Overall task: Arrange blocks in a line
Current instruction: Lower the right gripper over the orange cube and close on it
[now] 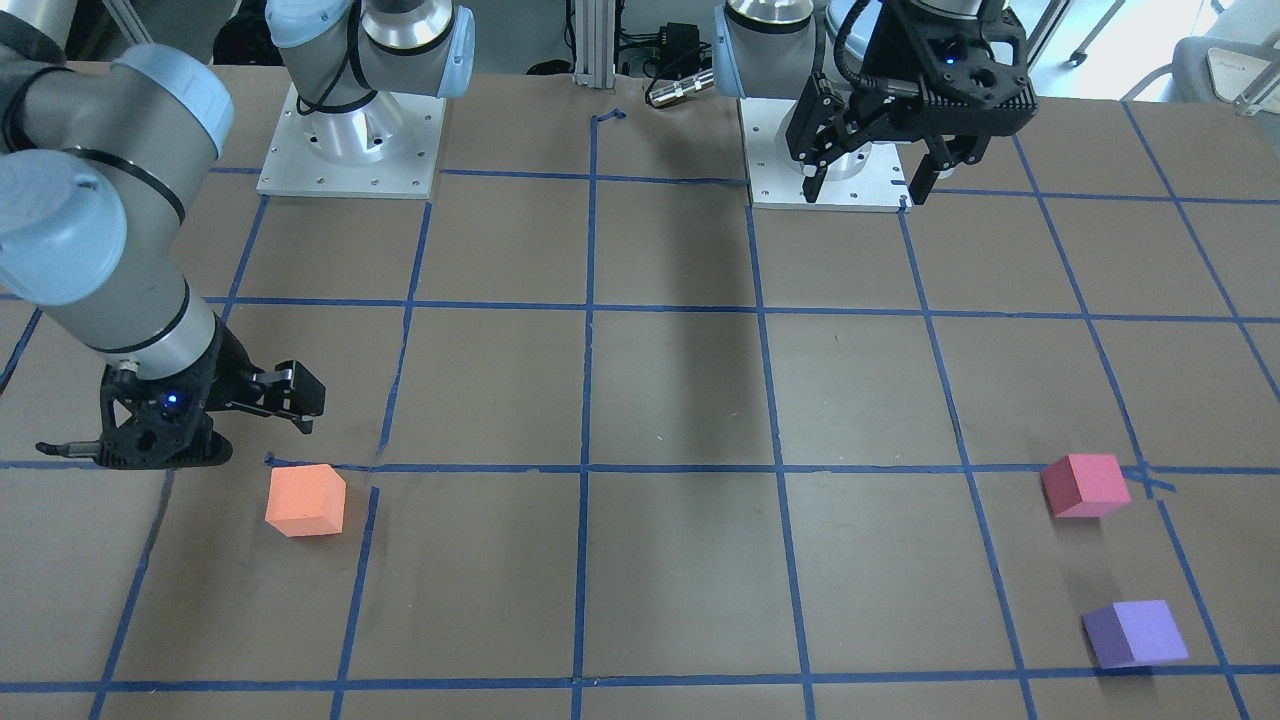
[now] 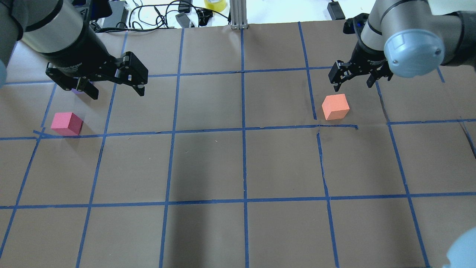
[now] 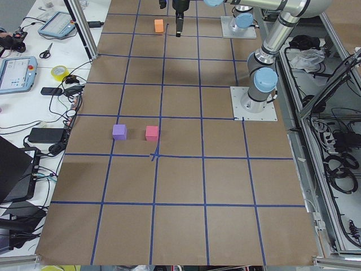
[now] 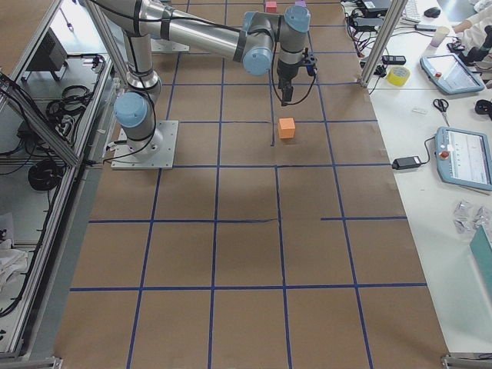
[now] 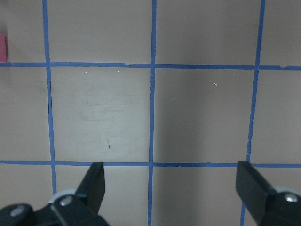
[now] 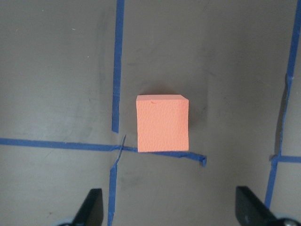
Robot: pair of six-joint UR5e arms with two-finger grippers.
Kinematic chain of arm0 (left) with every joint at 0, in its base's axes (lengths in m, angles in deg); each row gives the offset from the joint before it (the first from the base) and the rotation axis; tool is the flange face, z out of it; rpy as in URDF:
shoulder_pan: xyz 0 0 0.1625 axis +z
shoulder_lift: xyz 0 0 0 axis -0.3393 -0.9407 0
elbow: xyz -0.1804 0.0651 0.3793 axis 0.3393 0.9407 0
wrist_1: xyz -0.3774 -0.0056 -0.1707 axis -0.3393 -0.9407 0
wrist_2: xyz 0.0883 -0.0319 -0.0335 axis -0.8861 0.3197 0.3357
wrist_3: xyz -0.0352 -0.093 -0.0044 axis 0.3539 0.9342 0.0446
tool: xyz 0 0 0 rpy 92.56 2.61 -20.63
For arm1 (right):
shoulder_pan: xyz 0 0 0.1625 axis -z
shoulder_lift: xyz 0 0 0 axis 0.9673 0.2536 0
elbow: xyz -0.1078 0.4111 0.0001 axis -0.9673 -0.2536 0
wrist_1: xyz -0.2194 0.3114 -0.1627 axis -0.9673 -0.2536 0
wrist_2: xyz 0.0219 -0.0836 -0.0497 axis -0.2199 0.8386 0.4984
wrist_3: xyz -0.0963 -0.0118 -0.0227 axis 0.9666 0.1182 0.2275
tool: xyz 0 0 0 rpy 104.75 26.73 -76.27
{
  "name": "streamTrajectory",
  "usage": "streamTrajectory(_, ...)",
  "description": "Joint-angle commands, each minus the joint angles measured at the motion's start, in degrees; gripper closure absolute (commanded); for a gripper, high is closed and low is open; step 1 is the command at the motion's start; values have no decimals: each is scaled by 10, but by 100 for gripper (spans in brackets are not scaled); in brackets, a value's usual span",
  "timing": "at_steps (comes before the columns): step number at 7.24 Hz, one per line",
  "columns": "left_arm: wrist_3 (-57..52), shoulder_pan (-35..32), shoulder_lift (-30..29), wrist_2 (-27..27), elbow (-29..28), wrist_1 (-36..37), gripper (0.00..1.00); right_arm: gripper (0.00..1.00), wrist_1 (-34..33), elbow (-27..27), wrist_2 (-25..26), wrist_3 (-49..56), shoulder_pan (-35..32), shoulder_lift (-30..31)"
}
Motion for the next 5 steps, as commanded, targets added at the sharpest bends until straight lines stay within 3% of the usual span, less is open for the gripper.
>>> streamTrajectory(1, 0, 0, 0, 0, 0, 1, 0, 0, -59, 8, -1, 33, 0, -50)
streamTrajectory(5, 0, 0, 0, 0, 0, 1, 0, 0, -63, 7, 2, 49, 0, -92)
